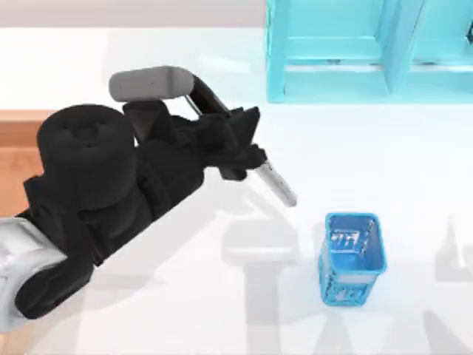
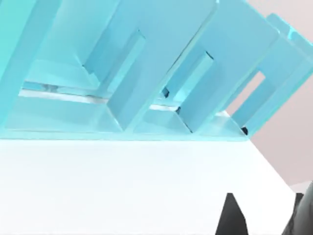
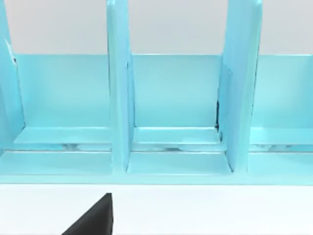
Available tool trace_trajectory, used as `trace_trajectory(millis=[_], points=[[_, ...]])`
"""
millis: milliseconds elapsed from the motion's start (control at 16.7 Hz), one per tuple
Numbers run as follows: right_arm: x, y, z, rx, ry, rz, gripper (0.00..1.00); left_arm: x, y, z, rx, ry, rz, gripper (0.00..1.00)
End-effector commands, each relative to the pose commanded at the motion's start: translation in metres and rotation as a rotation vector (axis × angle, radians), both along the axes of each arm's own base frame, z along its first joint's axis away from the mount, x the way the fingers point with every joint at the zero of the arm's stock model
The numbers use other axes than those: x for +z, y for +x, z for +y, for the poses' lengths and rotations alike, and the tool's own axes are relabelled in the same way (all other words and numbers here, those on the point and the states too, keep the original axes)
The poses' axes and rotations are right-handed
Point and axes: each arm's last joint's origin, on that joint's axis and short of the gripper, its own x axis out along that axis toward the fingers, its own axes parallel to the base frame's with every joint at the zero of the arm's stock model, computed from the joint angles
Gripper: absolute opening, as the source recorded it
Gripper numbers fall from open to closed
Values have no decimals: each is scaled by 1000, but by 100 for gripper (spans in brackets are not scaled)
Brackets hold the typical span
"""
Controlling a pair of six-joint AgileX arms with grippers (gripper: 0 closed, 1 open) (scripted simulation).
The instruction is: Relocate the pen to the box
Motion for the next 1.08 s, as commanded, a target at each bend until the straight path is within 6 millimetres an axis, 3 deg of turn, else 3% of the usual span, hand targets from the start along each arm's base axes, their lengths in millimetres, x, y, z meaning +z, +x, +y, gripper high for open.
trace_trajectory(millis=[240, 660, 900, 1080], points=[[0, 0, 0, 0, 0, 0, 100, 11, -8, 24, -1, 6, 13, 0], [0, 0, 0, 0, 0, 0, 100, 13, -6, 24, -4, 13, 7, 0], [0, 0, 0, 0, 0, 0, 100, 29, 19, 35, -13, 129, -27, 0], [0, 0, 0, 0, 0, 0, 100, 39, 50, 57, -38, 310, -45, 0]])
